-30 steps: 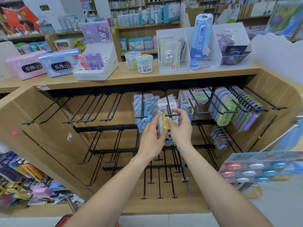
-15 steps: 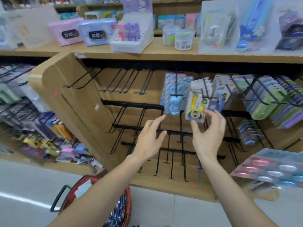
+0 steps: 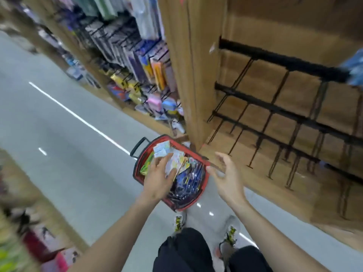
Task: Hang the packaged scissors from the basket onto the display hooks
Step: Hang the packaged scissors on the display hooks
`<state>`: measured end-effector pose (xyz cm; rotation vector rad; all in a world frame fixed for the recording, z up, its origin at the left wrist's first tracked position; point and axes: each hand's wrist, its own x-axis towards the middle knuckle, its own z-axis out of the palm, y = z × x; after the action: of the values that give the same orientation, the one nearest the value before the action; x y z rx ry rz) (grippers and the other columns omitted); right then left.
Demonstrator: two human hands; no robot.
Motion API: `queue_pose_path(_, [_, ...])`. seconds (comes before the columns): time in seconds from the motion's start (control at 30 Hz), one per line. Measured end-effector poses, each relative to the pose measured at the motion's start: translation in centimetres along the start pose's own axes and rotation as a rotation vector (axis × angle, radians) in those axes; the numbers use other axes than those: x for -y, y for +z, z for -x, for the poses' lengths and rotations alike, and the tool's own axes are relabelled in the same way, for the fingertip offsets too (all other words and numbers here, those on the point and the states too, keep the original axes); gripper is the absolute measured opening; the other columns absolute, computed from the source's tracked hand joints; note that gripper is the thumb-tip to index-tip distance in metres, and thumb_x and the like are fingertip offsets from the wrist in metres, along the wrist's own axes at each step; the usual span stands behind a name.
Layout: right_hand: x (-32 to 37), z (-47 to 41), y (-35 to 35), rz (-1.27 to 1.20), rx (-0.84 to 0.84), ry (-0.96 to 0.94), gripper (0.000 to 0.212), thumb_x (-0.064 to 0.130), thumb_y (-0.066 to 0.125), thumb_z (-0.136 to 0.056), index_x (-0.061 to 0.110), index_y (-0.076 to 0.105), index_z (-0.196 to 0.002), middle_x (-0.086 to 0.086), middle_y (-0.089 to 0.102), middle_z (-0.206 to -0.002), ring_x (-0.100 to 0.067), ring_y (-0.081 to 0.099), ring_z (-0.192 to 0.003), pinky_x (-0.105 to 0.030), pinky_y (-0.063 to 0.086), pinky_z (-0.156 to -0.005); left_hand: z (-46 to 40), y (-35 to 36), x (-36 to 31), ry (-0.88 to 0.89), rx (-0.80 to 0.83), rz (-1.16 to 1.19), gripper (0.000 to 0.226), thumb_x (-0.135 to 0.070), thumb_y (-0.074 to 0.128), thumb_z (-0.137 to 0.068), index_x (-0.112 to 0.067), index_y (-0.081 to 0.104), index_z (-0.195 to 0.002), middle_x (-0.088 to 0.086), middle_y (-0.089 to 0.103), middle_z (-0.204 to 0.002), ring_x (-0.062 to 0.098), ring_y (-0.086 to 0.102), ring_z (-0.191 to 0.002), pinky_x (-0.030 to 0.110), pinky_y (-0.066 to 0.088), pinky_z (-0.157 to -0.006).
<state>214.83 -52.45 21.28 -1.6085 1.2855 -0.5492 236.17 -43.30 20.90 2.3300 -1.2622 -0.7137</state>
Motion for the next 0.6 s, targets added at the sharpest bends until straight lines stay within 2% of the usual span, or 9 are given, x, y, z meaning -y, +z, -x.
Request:
queue_pose_path(0.17, [-5.1,-1.0,10.2,0.064,0.115,0.133,0.052,0.030,0.074,-0.096,0.025,0.055,-0.144,0.008,0.062,-0.141,-0.014,0.058,-0.129,-0.028,0.044,-0.104,-0.6,3.3,10.5,-0.204,0.053,0.011,0.057,-0.041,0.063,-0.102,-0.029,0.047,-0.156,0.011,0.049,-0.148,0.034,0.048,-0.135,0.046,0.041,-0.115])
queue_pose_path(0.27, [-7.5,-2.1,15.6,0.058,0.141,0.195,0.055,0.027,0.075,-0.095,0.023,0.054,-0.146,0.007,0.061,-0.144,-0.016,0.058,-0.131,-0.036,0.046,-0.110,-2.3,5.4,15.0,-0.260,0.070,0.006,0.060,-0.039,0.065,-0.102,-0.027,0.046,-0.157,0.011,0.048,-0.150,0.035,0.045,-0.138,0.044,0.039,-0.116])
queue_pose_path(0.47, [-12.2,-5.2,25.3,0.050,0.165,0.296,0.055,0.027,0.077,-0.093,0.023,0.055,-0.144,0.004,0.063,-0.141,-0.018,0.060,-0.128,-0.044,0.050,-0.106,-6.4,8.9,22.2,-0.327,0.081,0.036,0.059,-0.036,0.064,-0.103,-0.027,0.045,-0.158,0.012,0.043,-0.155,0.031,0.042,-0.143,0.040,0.037,-0.118])
queue_pose_path(0.6, [-14.5,-7.3,30.1,0.043,0.181,0.338,0.058,0.029,0.075,-0.095,0.022,0.051,-0.147,0.003,0.060,-0.144,-0.019,0.058,-0.131,-0.047,0.050,-0.108,-9.4,10.9,26.5,-0.321,0.097,0.027,0.058,-0.032,0.066,-0.102,-0.021,0.048,-0.155,0.012,0.049,-0.149,0.032,0.048,-0.137,0.037,0.038,-0.113])
